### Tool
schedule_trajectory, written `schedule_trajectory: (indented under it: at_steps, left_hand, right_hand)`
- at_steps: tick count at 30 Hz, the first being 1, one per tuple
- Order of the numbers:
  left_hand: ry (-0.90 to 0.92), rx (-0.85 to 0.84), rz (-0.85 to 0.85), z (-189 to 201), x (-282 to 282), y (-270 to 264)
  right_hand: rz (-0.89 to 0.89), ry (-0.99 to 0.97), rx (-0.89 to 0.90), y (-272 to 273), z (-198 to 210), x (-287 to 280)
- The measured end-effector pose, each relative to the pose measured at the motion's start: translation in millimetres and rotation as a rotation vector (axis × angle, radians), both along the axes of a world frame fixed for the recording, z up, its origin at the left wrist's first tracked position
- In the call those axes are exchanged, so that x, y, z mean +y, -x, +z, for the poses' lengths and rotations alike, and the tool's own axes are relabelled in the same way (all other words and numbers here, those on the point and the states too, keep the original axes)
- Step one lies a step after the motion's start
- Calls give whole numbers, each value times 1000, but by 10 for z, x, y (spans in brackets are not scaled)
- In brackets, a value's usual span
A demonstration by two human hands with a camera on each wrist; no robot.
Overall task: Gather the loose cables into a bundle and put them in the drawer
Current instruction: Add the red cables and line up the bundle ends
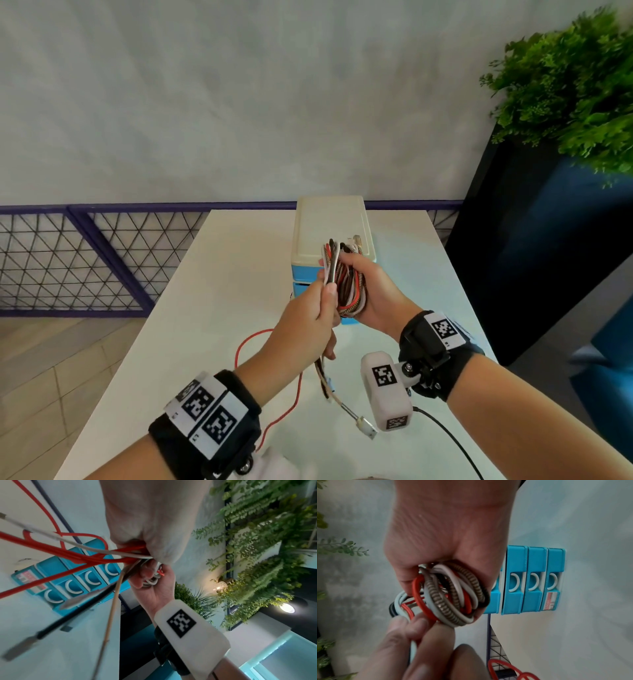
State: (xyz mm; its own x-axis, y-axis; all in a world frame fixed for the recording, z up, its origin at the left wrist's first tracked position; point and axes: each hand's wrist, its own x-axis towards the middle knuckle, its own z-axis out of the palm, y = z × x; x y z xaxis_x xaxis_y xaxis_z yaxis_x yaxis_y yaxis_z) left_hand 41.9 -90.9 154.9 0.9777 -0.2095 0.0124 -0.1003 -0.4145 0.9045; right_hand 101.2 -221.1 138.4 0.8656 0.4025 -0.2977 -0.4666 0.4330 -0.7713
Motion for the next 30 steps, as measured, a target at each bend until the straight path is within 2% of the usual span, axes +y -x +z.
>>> schedule_trajectory:
  at_steps: [5,8,13,18,23,27,30]
  left_hand:
    - [-121,57,-53,70,0,-79]
    - [-264,80,-117,116,12,-103]
    - [-540,-17,-196,114,-10,-134]
    - [-763,-137,-254,14,-55,-204]
    - [-682,-73,-252,0,13,-240]
    - [-488,91,-200,50,117,-224]
    - [-421,119,-185,1,198,-221]
  right_hand:
    - [-30,-145,5,25,21,15]
    - [-13,-126,1,26,26,2]
    - [18,81,-52,52,62,36]
    - [-4,399,-104,55,97,112]
    - [-196,499,-132,-1,15,179]
    - [-415,377,-124,-97,11,149]
    - [-463,336,-145,-140,37,123]
